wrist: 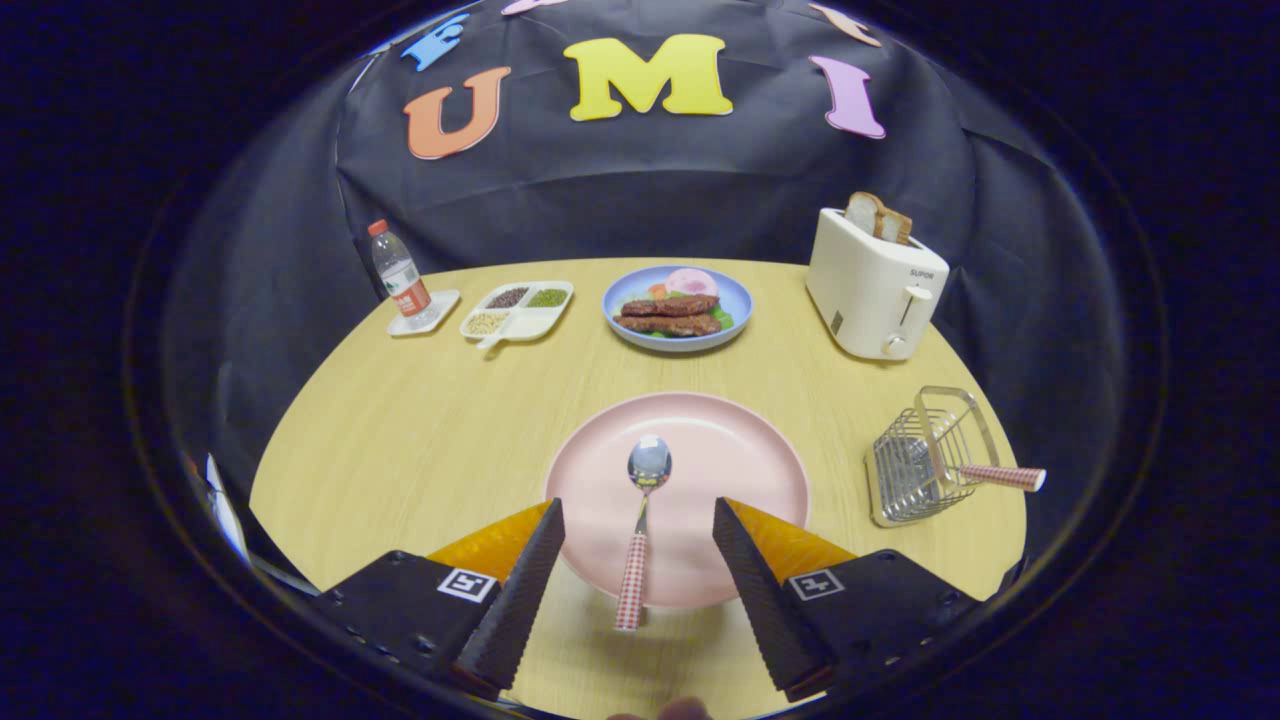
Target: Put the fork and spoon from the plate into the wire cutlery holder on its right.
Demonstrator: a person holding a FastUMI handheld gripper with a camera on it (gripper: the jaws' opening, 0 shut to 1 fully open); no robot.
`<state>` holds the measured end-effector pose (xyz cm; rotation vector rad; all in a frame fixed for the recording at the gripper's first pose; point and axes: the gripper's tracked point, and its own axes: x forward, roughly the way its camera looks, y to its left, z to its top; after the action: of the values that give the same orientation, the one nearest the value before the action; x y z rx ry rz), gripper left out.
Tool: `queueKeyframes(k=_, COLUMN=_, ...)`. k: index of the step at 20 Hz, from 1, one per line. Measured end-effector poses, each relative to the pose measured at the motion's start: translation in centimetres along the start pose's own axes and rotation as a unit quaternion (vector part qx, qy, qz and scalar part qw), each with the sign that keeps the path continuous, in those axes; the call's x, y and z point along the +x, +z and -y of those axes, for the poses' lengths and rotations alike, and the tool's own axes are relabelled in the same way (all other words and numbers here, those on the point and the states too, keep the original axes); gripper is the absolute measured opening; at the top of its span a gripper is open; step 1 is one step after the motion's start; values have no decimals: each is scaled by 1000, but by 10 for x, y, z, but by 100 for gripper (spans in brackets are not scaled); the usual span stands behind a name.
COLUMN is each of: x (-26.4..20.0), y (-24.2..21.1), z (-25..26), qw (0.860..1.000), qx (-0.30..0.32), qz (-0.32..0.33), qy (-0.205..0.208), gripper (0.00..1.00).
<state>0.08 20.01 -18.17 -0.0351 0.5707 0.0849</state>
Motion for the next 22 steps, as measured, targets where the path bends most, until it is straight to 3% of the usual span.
queueKeyframes(k=6, x=26, y=-25, z=3, qw=999, qx=-16, qz=-22, qy=-25, gripper=90)
queueKeyframes(k=11, x=37, y=-36, z=9, qw=998, qx=0, qz=-37, qy=-50, gripper=65)
queueKeyframes(k=14, x=39, y=-42, z=6, qw=998, qx=-2, qz=-44, qy=-44, gripper=47)
queueKeyframes(k=20, x=43, y=-43, z=5, qw=998, qx=2, qz=-47, qy=-45, gripper=47)
queueKeyframes(k=22, x=42, y=-41, z=6, qw=998, qx=4, qz=-46, qy=-47, gripper=30)
